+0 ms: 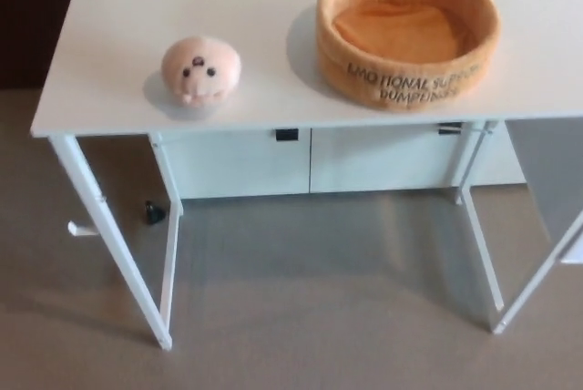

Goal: The robot walks towards a table in front, picks a dumpling toy with left hand and puts it in an orange round plate

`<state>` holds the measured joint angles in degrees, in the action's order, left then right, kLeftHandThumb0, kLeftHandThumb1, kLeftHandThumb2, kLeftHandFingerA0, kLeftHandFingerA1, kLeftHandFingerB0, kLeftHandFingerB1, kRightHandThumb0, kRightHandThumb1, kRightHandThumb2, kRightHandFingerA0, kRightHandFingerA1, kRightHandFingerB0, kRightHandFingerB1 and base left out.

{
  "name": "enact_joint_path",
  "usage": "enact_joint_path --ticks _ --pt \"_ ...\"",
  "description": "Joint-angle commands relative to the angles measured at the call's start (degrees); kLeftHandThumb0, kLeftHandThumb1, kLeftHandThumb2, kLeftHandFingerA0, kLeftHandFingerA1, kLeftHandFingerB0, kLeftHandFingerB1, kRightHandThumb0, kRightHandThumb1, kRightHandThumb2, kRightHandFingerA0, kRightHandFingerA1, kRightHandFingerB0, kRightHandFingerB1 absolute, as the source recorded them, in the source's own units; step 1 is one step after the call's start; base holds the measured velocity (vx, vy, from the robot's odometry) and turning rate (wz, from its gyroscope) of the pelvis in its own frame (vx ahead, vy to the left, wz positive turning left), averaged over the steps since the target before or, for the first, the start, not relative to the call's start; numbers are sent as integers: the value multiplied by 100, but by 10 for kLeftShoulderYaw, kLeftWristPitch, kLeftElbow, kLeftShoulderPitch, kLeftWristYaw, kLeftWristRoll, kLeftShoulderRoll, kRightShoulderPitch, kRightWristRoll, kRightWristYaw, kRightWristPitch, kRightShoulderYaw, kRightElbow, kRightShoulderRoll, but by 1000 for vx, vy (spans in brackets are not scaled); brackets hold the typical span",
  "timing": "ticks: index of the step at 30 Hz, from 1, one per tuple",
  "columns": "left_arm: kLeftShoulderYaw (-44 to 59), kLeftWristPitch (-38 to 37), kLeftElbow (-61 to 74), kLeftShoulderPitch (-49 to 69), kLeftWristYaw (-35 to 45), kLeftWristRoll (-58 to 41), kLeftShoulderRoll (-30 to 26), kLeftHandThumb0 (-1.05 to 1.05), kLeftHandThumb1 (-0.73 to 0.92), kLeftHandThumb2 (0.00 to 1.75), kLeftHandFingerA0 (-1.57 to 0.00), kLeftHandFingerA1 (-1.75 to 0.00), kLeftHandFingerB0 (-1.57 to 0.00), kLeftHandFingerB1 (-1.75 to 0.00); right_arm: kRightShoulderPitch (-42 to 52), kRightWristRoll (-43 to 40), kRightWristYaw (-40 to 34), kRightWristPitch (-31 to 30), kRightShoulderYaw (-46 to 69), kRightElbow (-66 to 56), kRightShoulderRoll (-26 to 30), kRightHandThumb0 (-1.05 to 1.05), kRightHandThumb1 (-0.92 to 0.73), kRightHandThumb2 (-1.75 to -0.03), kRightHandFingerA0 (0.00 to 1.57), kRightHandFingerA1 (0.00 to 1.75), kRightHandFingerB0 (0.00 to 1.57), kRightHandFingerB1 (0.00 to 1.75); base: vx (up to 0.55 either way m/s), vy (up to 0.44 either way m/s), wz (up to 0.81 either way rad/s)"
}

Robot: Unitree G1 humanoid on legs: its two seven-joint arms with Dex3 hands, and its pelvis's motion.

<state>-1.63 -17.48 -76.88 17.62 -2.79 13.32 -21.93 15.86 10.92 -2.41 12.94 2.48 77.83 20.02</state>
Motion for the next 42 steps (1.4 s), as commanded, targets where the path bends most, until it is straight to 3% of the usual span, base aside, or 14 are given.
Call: enact_joint_path --ticks 1,16,17,18,19,24,26,27,29,30,31,40,41,42 --pt "-4 1 -1 1 1 5 -6 -35 59 58 -79 -69 -38 -33 1 -6 7 -1 6 -4 3 -51 -54 -80 68 58 35 45 281 -99 54" --pt "-12 0 -2 1 -4 12 -10 -42 62 59 -80 -69 -39 -33 1 5 0 -3 -4 0 2 -51 -54 -79 69 58 34 45 108 -2 -3" --pt "-13 -2 -1 2 -2 12 -10 -40 62 60 -80 -69 -39 -33 0 5 -2 -6 -4 2 0 -43 -63 -59 77 46 38 33 134 361 -2" --pt "-14 -2 -1 1 -1 11 -11 -40 62 60 -80 -69 -39 -33 -1 7 -3 -8 -6 3 0 -43 -63 -59 77 46 38 33 129 360 3" --pt "-13 -2 -1 1 0 10 -11 -40 62 59 -79 -63 -39 -33 0 3 -1 -7 -3 2 0 -50 -54 -81 74 60 33 45 106 127 4" --pt "-12 3 -2 0 3 7 -11 -40 61 58 -75 -58 -36 -32 6 -6 3 1 5 -2 -1 -52 -54 -81 72 60 34 45 98 57 5" --pt "-10 3 -2 0 4 5 -10 -40 62 59 -77 -66 -38 -33 6 -3 1 2 5 -2 -1 -50 -54 -80 74 60 33 45 115 -26 3" --pt "-10 1 -2 1 3 6 -10 -54 50 81 -72 -69 -31 -45 5 -2 1 1 4 -1 -1 -41 -64 -59 81 48 37 33 33 -84 11" --pt "-12 -2 -1 2 2 7 -11 -42 62 60 -81 -72 -39 -33 5 1 0 0 3 -1 0 -42 -63 -59 78 48 40 34 84 -127 9" --pt "-12 -4 -1 2 2 8 -11 -42 62 60 -81 -72 -39 -33 5 2 0 2 2 -1 0 -42 -63 -59 78 48 40 34 103 -160 18" --pt "-12 -2 -1 1 2 7 -12 -41 62 59 -78 -64 -38 -32 5 1 0 0 3 -1 -1 -50 -55 -81 72 60 38 47 108 -168 -36" --pt "-5 0 -2 0 9 0 -10 -43 59 58 -74 -59 -38 -33 2 5 -2 -4 0 2 -1 -52 -53 -80 71 60 37 46 48 -131 -1" --pt "-4 1 -2 0 10 -1 -10 -51 49 78 -72 -69 -31 -44 3 5 -2 -2 0 2 -1 -49 -54 -81 72 60 41 48 -58 44 -8" --pt "-4 1 -2 0 10 0 -10 -51 49 78 -72 -69 -31 -44 4 6 -2 -1 -1 2 -1 -49 -54 -81 72 60 41 48 23 84 -7"
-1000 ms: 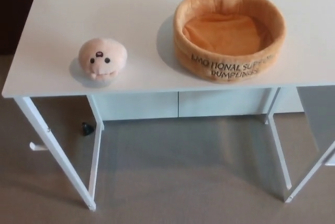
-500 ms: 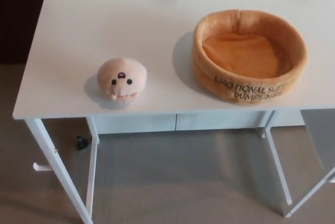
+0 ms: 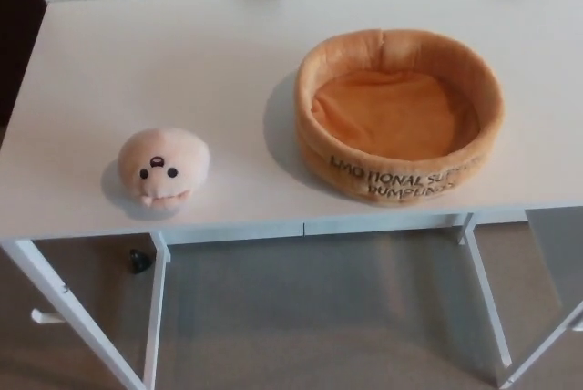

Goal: The robot walks towards a table in front, picks a dumpling toy with left hand and puts it in an orange round plate

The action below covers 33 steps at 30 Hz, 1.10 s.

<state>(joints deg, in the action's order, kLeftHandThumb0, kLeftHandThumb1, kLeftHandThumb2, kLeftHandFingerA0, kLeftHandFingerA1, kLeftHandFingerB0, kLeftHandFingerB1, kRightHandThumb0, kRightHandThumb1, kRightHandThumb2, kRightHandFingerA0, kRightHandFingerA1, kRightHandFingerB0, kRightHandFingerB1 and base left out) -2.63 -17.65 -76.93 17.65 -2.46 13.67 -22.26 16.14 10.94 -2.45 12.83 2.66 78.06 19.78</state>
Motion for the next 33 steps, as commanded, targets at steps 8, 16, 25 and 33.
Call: enact_joint_path --ticks 8,16,25,33 --pt "7 -3 1 1 4 0 -8 -41 59 58 -76 -58 -39 -33 1 0 -1 -5 2 0 -2 -44 -63 -59 75 47 36 33 49 225 -4" --pt "1 -12 1 3 -9 8 -10 -42 59 58 -75 -65 -40 -33 6 0 2 3 2 -3 -2 -51 -55 -81 70 59 36 46 66 -32 7" --pt "26 -61 15 8 -25 -20 -9 -25 58 58 -76 -80 -43 -34 9 0 6 8 3 -5 -2 -51 -56 -82 71 60 38 47 13 -29 2" --pt "106 -230 165 52 -28 -79 -18 -30 56 57 -60 -40 -41 -34 9 -7 5 6 9 -7 -3 -50 -55 -81 70 60 39 47 0 0 0"
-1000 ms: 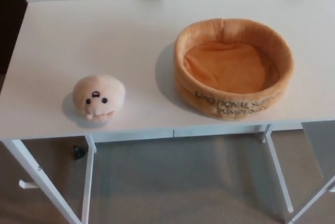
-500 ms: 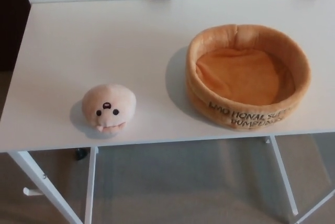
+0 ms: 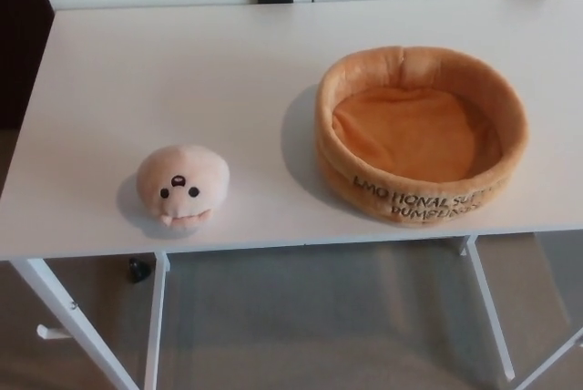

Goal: The robot walks towards a table in front, picks a dumpling toy with left hand and puts it in an orange round plate

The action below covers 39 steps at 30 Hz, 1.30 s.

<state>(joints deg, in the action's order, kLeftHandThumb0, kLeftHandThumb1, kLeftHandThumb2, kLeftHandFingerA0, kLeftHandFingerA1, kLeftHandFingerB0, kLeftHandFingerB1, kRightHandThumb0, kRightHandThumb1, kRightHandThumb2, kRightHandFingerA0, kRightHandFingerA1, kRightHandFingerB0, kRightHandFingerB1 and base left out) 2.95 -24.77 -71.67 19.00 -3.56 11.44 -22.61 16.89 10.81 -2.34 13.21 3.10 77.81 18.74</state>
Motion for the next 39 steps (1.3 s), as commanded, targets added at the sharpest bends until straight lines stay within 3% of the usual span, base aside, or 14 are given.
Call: enact_joint_path --ticks 1,3,4,6,11,13,14,18,19,28,29,33,34,39 --pt "57 -170 150 54 -14 -61 -18 -56 65 59 -42 -45 -31 -43 1 -4 4 2 4 -5 7 -48 -55 -79 68 57 37 45 0 0 0" --pt "89 -165 326 129 13 -90 -32 -40 46 69 -44 -45 -36 -43 0 -1 6 -1 2 -2 9 -51 -55 -81 70 58 38 46 0 0 0" --pt "106 -166 402 157 27 -110 -38 -31 55 56 -48 -37 -37 -33 -1 0 6 -1 1 -1 9 -51 -55 -81 71 59 37 46 0 0 0" --pt "143 -155 542 203 48 -152 -50 -41 48 69 -38 -42 -33 -41 -3 2 3 0 0 -1 10 -50 -55 -81 71 59 37 47 0 0 0" --pt "220 -131 754 253 70 -222 -70 -30 56 57 -46 -35 -34 -32 -3 4 -2 1 -3 -2 8 -48 -55 -80 69 58 38 46 0 0 0" --pt "258 -107 840 252 80 -258 -87 -32 53 56 -59 -39 -31 -31 -4 5 -1 -4 -3 3 8 -42 -62 -59 78 47 41 34 0 0 0" --pt "267 -99 858 244 80 -261 -91 -34 52 56 -47 -36 -30 -31 -3 3 -1 -6 0 4 8 -50 -54 -79 71 59 37 46 0 0 0" --pt "303 -55 919 167 84 -247 -135 -40 49 63 -25 -37 -26 -34 4 -2 1 0 3 1 8 -49 -55 -80 70 59 38 47 0 0 0" --pt "301 -19 932 128 93 -255 -161 -18 38 89 -11 -52 -9 -49 4 0 0 0 0 1 9 -50 -54 -81 74 60 39 47 0 0 0" --pt "233 128 953 -79 129 -210 -245 -19 36 88 -6 -51 -6 -49 3 -1 -2 -6 1 2 8 -48 -55 -81 70 59 40 47 0 0 0" --pt "219 138 952 -98 133 -207 -247 -34 43 58 -15 -34 -16 -31 2 0 -2 -6 1 2 8 -49 -55 -79 70 58 38 46 0 0 0" --pt "178 181 952 -160 151 -181 -257 -38 42 59 -14 -37 -14 -33 3 -1 0 -5 2 2 8 -49 -54 -80 74 60 38 47 0 0 0" --pt "159 193 947 -184 157 -158 -256 -21 31 84 -3 -50 0 -46 4 -1 0 -4 1 1 8 -49 -55 -80 73 59 38 46 0 0 0" --pt "100 247 938 -252 178 -103 -254 -24 31 84 -2 -49 0 -46 2 -1 -1 -3 1 1 8 -48 -55 -80 71 59 38 46 0 0 0"
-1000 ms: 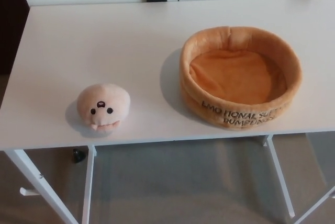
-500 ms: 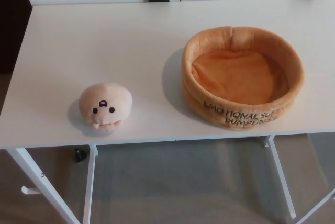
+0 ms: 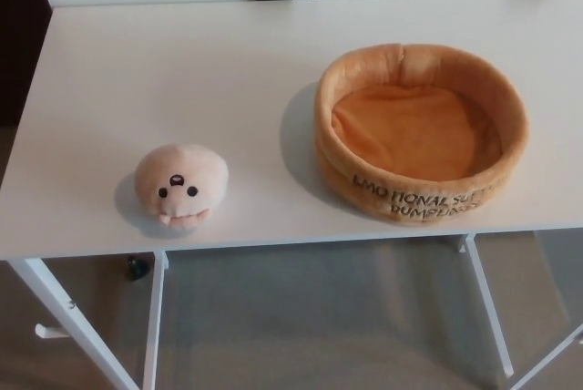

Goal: The robot walks towards a table in front, picks a dumpling toy with left hand and puts it in an orange round plate

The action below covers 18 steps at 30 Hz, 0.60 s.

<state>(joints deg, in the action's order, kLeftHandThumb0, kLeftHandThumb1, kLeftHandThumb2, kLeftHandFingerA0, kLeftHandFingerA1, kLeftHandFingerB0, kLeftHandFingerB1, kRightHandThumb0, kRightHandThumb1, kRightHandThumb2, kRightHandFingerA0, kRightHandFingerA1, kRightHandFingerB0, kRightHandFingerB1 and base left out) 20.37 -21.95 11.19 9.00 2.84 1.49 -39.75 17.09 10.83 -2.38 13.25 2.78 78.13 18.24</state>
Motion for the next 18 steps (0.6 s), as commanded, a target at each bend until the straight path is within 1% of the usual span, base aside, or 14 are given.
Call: enact_joint_path --ticks 1,3,4,6,7,9,10,12,13,14,15,17,18 --pt "-106 231 96 -184 125 16 -74 -25 31 84 -1 -49 0 -46 -2 -1 0 -7 4 -1 12 -48 -55 -79 72 58 38 46 0 0 0" --pt "-118 241 93 -197 129 23 -72 -25 31 84 -1 -49 0 -46 -2 0 0 -7 4 -1 12 -48 -55 -79 72 58 38 46 0 0 0" --pt "-141 257 84 -221 138 42 -66 -28 30 84 0 -48 0 -47 -4 -2 1 -6 6 -1 11 -49 -54 -79 69 59 36 46 0 0 0" --pt "-176 279 71 -256 150 70 -57 -28 29 84 0 -48 0 -47 -5 -4 2 -4 7 -2 11 -49 -54 -80 70 59 36 46 0 0 0" --pt "-204 290 53 -285 160 90 -47 -53 32 63 -4 -38 -2 -35 -5 -2 1 -2 5 -3 11 -48 -54 -79 69 58 36 45 0 0 0" --pt "-226 297 37 -307 168 102 -38 -53 32 63 -4 -38 -2 -35 -6 -1 0 -1 4 -3 11 -48 -54 -79 69 58 36 45 0 0 0" --pt "-246 302 21 -323 178 114 -33 -53 38 65 -6 -35 -7 -28 -7 2 -2 0 1 -3 12 -48 -54 -80 70 59 37 46 0 0 0" --pt "-254 306 16 -330 181 118 -32 -53 38 65 -6 -35 -7 -28 -7 3 -3 0 0 -3 12 -48 -54 -80 70 59 37 46 0 0 0" --pt "-290 330 -11 -353 200 138 -20 -47 33 70 0 -28 -4 -30 -9 3 -2 3 -1 -5 13 -47 -55 -80 71 59 40 47 0 0 0" --pt "-301 338 -19 -359 205 144 -17 -47 33 70 0 -28 -4 -30 -9 3 -1 3 -1 -5 14 -47 -55 -80 71 59 40 47 0 0 0" --pt "-319 348 -31 -367 216 148 -14 -51 34 69 -1 -24 -4 -26 -10 5 -2 3 -2 -5 14 -47 -55 -80 71 59 41 47 0 0 0" --pt "-327 353 -35 -371 218 148 -14 -51 34 69 -1 -24 -4 -26 -10 5 -2 3 -3 -4 15 -47 -55 -80 71 59 41 47 0 0 0" --pt "-352 368 -47 -357 219 169 -7 -54 35 75 0 -23 0 -28 -9 1 1 0 2 -3 14 -47 -56 -80 70 58 40 47 0 0 0"
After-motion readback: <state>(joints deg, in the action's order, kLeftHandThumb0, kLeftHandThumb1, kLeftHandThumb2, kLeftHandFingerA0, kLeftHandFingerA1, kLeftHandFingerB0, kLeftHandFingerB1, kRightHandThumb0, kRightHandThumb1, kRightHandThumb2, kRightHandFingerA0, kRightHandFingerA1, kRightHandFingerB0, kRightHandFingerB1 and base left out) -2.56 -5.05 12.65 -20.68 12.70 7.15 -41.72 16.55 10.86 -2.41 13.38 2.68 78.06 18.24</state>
